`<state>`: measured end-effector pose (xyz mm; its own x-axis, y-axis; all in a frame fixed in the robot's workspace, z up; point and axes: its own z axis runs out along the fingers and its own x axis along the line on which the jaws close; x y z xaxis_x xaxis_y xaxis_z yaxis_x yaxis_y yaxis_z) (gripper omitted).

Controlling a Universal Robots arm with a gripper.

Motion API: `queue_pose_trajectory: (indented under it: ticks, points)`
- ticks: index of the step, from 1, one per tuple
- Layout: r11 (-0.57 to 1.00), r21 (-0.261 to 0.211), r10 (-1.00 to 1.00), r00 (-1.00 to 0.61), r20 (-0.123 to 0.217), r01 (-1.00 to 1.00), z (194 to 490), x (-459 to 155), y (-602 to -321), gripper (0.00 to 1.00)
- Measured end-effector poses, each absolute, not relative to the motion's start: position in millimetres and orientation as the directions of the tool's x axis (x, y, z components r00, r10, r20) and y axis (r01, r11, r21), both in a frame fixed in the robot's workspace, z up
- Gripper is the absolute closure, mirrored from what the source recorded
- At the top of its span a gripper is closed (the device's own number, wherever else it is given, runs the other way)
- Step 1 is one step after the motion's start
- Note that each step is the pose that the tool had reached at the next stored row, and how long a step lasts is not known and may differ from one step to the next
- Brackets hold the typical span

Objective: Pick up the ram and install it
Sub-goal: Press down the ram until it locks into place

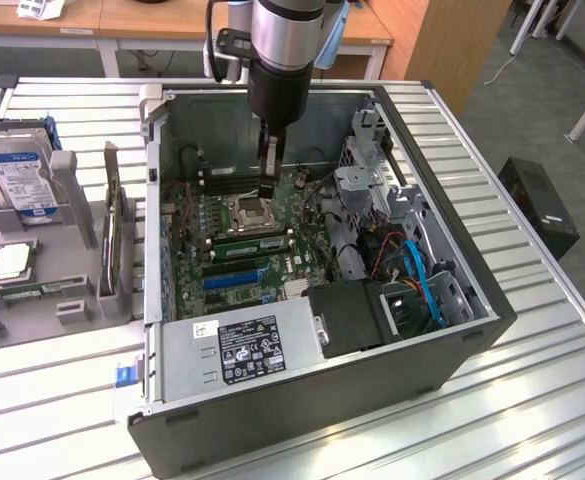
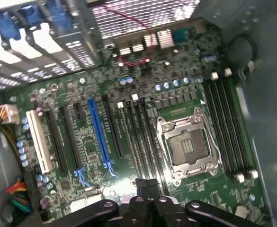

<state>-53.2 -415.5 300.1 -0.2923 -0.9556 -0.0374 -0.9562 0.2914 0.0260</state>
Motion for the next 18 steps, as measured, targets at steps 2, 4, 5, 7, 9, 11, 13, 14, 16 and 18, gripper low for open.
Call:
queue_pose_trajectory:
  ticks: [2, 4, 5, 7, 9, 11, 13, 14, 16, 18]
  points:
    - [0.327, 0.026, -0.944, -0.327, -0.037, -0.945, 299.9, -53.2, -415.5, 0.89]
    - [0.360, 0.026, -0.932, -0.361, -0.037, -0.932, 299.7, -53.2, -415.5, 0.89]
    - [0.377, 0.026, -0.925, -0.378, -0.037, -0.926, 299.6, -53.2, -415.5, 0.89]
    - [0.411, 0.026, -0.910, -0.412, -0.037, -0.911, 299.4, -53.2, -415.5, 0.89]
    - [0.444, 0.026, -0.895, -0.444, -0.037, -0.896, 299.2, -53.2, -415.5, 0.89]
    - [0.476, 0.026, -0.878, -0.476, -0.037, -0.879, 299.0, -53.2, -415.5, 0.89]
    - [0.508, 0.026, -0.860, -0.509, -0.037, -0.861, 298.8, -53.2, -415.5, 0.89]
    - [0.523, 0.026, -0.851, -0.524, -0.037, -0.852, 298.7, -53.2, -415.5, 0.89]
    - [0.554, 0.026, -0.832, -0.554, -0.037, -0.832, 298.5, -53.2, -415.5, 0.89]
    - [0.584, 0.026, -0.810, -0.585, -0.037, -0.811, 298.2, -53.2, -415.5, 0.89]
